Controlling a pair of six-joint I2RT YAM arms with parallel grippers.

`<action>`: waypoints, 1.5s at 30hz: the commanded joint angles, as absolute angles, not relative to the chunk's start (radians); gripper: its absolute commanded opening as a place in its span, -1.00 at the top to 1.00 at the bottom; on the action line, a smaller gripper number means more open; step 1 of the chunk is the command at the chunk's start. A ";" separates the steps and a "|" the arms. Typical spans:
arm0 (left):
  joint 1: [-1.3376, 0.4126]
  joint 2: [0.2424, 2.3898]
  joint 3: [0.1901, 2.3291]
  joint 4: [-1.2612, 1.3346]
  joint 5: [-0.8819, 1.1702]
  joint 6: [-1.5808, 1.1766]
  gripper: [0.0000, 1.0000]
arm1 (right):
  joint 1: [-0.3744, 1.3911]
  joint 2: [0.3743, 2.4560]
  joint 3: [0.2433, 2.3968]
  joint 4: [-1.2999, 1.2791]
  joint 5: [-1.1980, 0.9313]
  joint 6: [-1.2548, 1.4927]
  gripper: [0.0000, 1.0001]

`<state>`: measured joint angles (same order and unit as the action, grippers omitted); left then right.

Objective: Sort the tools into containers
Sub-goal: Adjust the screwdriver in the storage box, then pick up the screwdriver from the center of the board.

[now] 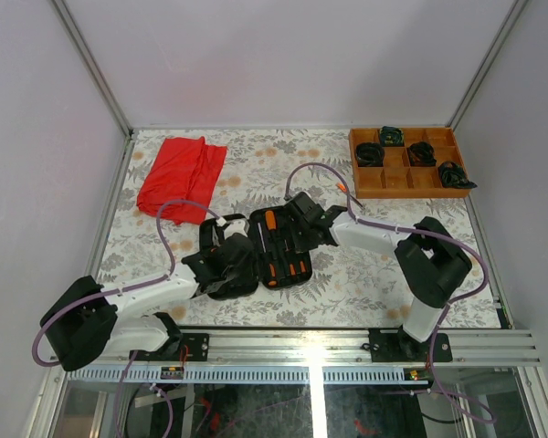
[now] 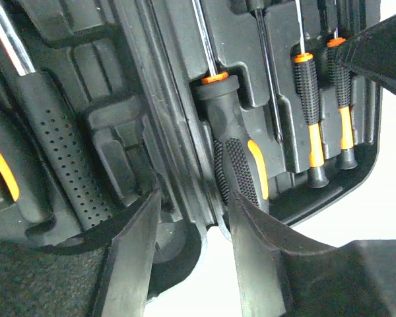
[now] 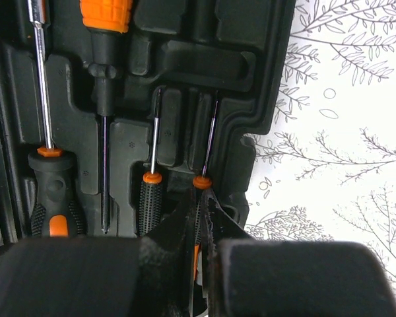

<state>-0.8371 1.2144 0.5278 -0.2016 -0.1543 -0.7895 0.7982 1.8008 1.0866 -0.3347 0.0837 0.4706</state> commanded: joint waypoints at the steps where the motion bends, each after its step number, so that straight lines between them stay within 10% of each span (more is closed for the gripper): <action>1: -0.834 1.207 0.534 -0.150 -0.156 -0.791 0.12 | 0.819 1.938 0.915 -0.373 0.036 0.512 0.99; 25: -0.667 0.921 0.606 -0.394 -0.219 -0.759 -0.27 | 0.650 1.229 0.977 -0.208 0.167 0.287 -0.10; 45: -0.600 0.870 0.837 -0.676 -0.104 -0.604 -0.41 | 0.337 1.784 1.396 -0.264 -0.148 0.028 -0.28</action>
